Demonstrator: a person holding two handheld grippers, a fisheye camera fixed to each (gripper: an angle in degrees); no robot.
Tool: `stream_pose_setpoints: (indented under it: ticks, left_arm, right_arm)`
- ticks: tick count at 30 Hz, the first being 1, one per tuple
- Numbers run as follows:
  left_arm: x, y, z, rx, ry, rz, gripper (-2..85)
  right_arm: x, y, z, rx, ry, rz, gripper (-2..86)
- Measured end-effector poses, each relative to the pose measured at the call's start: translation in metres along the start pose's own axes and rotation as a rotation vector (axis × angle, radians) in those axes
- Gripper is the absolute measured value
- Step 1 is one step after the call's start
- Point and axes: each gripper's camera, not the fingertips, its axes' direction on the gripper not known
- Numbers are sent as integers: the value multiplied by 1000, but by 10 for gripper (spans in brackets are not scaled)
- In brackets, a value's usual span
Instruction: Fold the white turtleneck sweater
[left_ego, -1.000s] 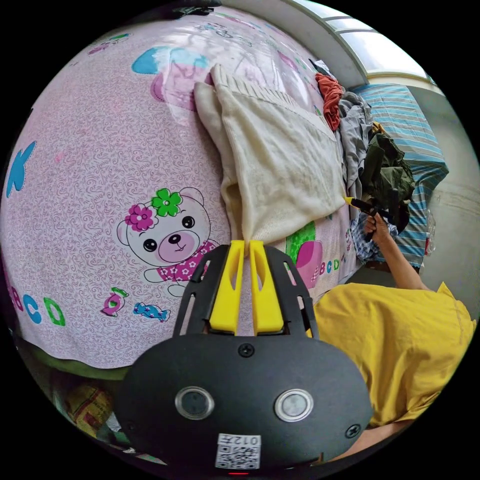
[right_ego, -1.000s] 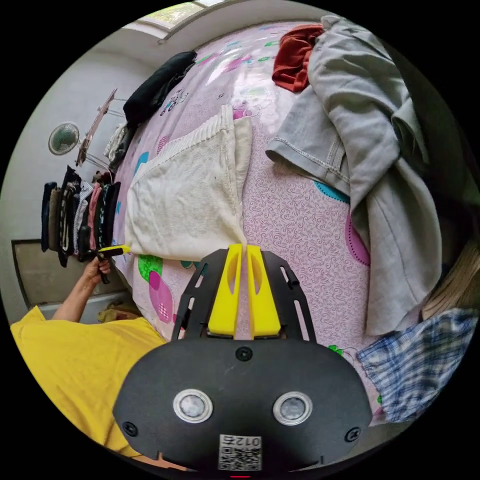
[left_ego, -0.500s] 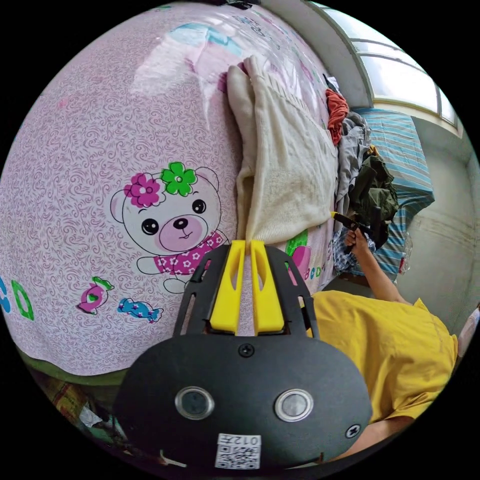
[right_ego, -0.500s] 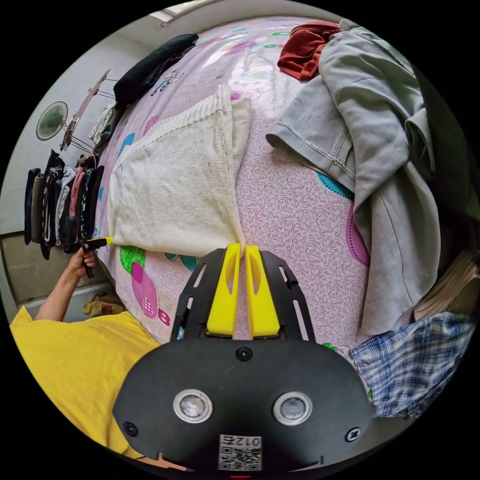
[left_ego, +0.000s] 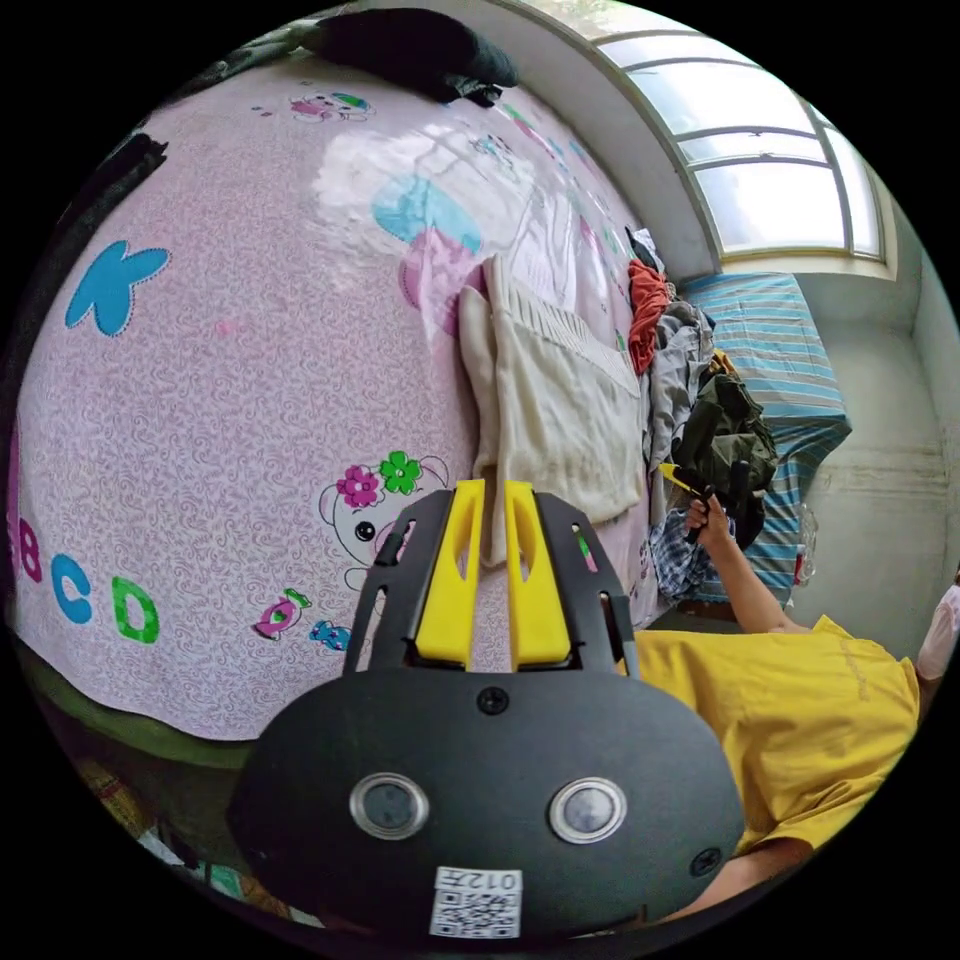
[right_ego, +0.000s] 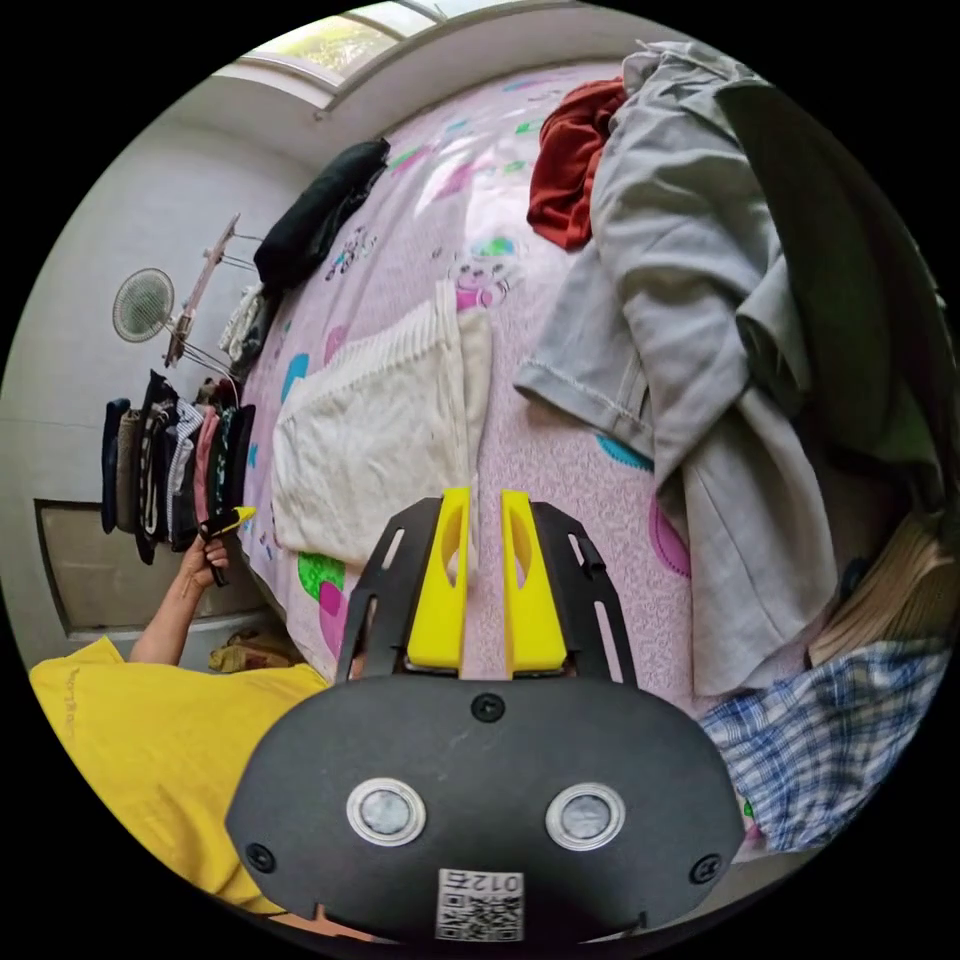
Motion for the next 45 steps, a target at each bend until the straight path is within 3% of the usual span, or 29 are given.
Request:
stream_pose_setpoints:
  ticks: [6,13,21,34,41,45]
  left_arm:
    - [20,-69,24,-80,-127,32,36]
    - [23,-102,34,-133,-120,59,31]
    - [21,-105,29,-121,-172,97,8]
    - [18,-131,2,-1,-69,44,6]
    - [33,-173,37,-174,-156,88,5]
    - [39,-169,21,-111,-244,133,3]
  right_arm:
    - [-23,-56,21,-2,68,-54,50]
    - [-27,-95,46,-53,65,-75,47]
    - [-26,-96,43,-40,93,-131,15]
    - [-16,-92,57,-77,86,-115,13]
    - [-10,-88,58,-76,74,-106,12]
    - [-2,-84,45,-21,66,-96,10]
